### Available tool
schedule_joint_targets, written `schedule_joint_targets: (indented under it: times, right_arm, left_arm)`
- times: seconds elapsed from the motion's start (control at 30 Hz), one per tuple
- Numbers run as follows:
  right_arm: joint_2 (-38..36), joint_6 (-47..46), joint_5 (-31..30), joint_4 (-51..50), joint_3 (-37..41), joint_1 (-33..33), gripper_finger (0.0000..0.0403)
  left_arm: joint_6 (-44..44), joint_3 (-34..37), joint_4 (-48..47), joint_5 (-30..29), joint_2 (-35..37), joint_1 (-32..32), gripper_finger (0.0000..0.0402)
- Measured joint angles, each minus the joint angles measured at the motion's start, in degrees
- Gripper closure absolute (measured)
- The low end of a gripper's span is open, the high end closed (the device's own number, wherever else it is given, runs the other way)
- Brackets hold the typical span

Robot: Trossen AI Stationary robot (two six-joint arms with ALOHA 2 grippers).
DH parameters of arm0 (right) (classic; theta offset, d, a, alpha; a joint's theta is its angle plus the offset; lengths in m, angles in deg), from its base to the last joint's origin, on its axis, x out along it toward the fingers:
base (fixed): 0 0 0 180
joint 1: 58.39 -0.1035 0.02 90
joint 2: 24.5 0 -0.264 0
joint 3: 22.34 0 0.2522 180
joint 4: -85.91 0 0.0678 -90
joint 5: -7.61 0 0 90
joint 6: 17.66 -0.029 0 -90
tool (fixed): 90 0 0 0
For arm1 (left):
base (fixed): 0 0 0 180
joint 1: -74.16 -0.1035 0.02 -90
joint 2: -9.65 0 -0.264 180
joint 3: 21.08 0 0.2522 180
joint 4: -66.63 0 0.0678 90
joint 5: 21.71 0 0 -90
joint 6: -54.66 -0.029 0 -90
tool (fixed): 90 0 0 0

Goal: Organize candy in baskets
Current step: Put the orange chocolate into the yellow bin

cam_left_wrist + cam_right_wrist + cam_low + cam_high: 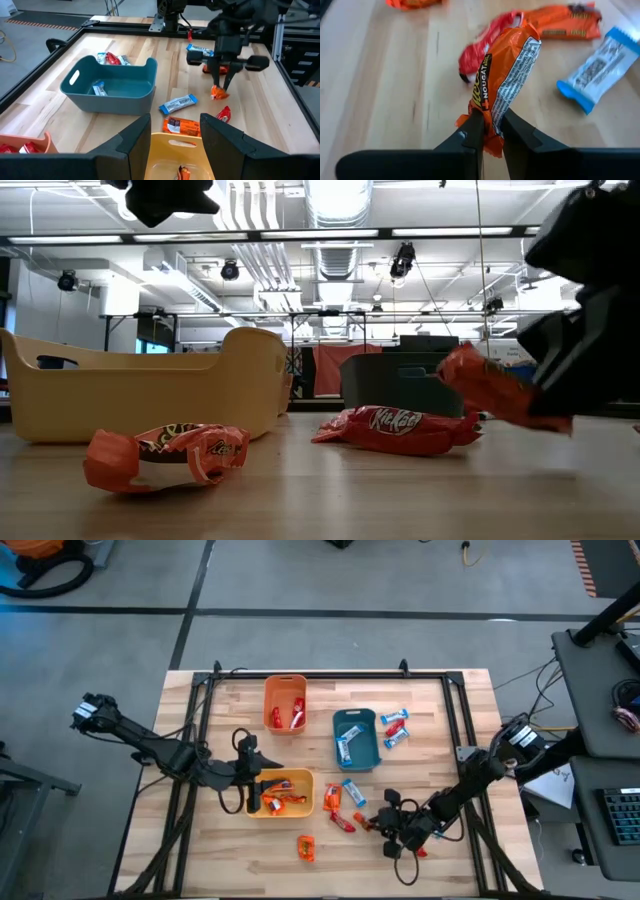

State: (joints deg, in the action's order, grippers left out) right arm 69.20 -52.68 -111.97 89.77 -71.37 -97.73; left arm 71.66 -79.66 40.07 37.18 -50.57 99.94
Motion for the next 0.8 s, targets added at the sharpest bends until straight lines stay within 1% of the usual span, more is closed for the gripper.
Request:
schedule_joint_targets:
  times: [0.2,0.37,0.6,0.8]
  right_arm:
    - [-3.85,3.91,-0.56,0.46,-0.18,2.09,0.0355]
    - [-4.27,13.01,-0.86,0.60,-3.52,5.57,0.0355]
    - [-1.26,25.62,-0.91,0.85,-10.75,11.46,0.0355]
    - [3.22,30.14,-0.92,0.69,-16.42,15.56,0.0355]
  left_arm:
    - [0.00,0.00,0.04,-0.02,-2.37,0.01,0.0247]
    - [0.00,0.00,0.02,0.00,-4.19,0.02,0.0247]
    - [0.00,-0.02,0.18,-0.01,-5.04,0.00,0.0247]
    - [0.00,-0.04,0.18,0.00,-4.72,0.00,0.0247]
